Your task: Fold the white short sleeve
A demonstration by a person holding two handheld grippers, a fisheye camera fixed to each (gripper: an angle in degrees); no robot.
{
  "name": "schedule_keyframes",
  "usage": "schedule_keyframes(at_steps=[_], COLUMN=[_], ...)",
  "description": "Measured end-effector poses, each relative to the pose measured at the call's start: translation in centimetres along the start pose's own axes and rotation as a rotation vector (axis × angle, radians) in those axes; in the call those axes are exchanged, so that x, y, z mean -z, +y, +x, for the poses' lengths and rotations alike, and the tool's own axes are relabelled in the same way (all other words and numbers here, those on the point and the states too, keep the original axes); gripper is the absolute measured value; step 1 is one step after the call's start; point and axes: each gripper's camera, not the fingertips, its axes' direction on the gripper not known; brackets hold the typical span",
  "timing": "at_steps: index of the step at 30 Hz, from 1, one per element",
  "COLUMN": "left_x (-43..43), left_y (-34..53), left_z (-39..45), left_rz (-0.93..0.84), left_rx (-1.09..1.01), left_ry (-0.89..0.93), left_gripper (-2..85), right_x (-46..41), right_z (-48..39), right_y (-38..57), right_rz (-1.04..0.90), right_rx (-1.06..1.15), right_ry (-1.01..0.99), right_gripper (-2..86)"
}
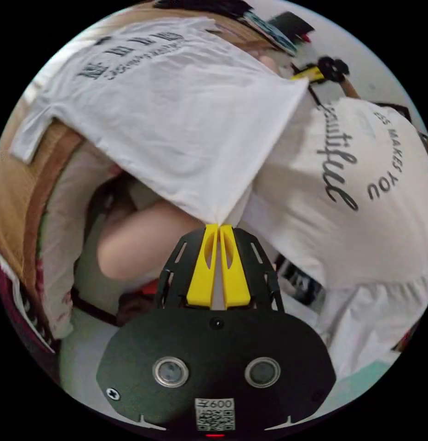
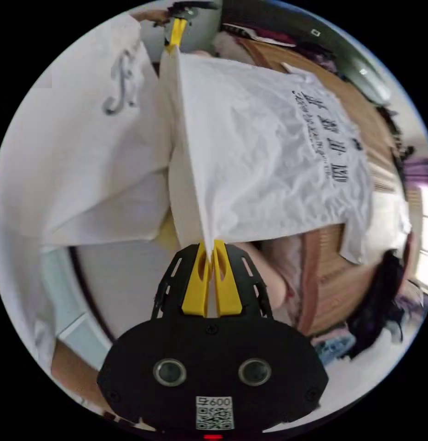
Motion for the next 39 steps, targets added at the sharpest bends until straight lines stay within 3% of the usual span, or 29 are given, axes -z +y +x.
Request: schedule_keyframes(at_steps=[4, 7, 8, 9, 12, 15, 17, 22, 27, 33, 35, 36, 37, 39], left_x=[10.5, 29.9, 38.6, 46.8, 59.4, 62.9, 62.9, 58.2, 42.5, 19.4, 12.5, 10.0, 9.4, 8.9], left_y=[-5.9, -11.1, -11.8, -11.3, -7.3, -3.7, -2.3, -0.8, -4.2, -8.5, -8.8, -7.8, -7.0, -4.0], left_z=[-6.4, -10.1, -8.2, -4.7, 6.1, 11.0, 11.3, 4.0, -10.5, -25.3, -27.4, -26.7, -26.0, -24.3], left_rz=[-0.123, -0.035, 0.084, 0.247, 0.649, 0.819, 0.835, 0.752, 0.525, 0.302, 0.198, 0.250, 0.289, 0.358], left_rx=[-0.010, 0.206, 0.310, 0.409, 0.592, 0.647, 0.629, 0.497, 0.256, 0.230, 0.199, 0.212, 0.215, 0.227], left_ry=[-0.197, -0.754, -1.038, -1.267, -1.681, -1.878, -1.920, -1.728, -1.463, -1.081, -0.997, -1.086, -1.131, -1.046], left_gripper=[0.9, 0.8, 0.8, 0.9, 0.9, 0.9, 0.9, 0.9, 1.1, 1.2, 1.2, 1.2, 1.2, 1.2], right_x=[6.7, 17.6, 24.7, 32.6, 50.0, 58.5, 60.5, 57.6, 42.0, 21.0, 14.2, 10.3, 8.8, 6.9], right_z=[8.1, 19.3, 23.3, 25.6, 24.9, 21.4, 20.1, 22.4, 29.3, 33.2, 32.0, 30.6, 29.9, 24.7], right_y=[-2.7, -4.7, -4.9, -4.6, -2.9, -1.6, -1.4, -2.7, -5.3, -6.9, -7.1, -7.3, -7.3, -6.7], right_rz=[-0.187, -0.313, -0.301, -0.247, 0.047, 0.306, 0.403, 0.400, 0.147, 0.063, 0.008, -0.025, -0.041, 0.022], right_rx=[0.092, -0.084, -0.235, -0.382, -0.675, -0.761, -0.749, -0.663, -0.555, -0.539, -0.501, -0.487, -0.490, -0.492], right_ry=[0.080, 0.449, 0.649, 0.865, 1.252, 1.481, 1.524, 1.398, 1.236, 0.858, 0.737, 0.667, 0.648, 0.872], right_gripper=[-0.8, -0.8, -0.8, -0.8, -0.8, -0.8, -0.8, -0.8, -0.8, -0.8, -0.8, -0.8, -0.8, -0.8])
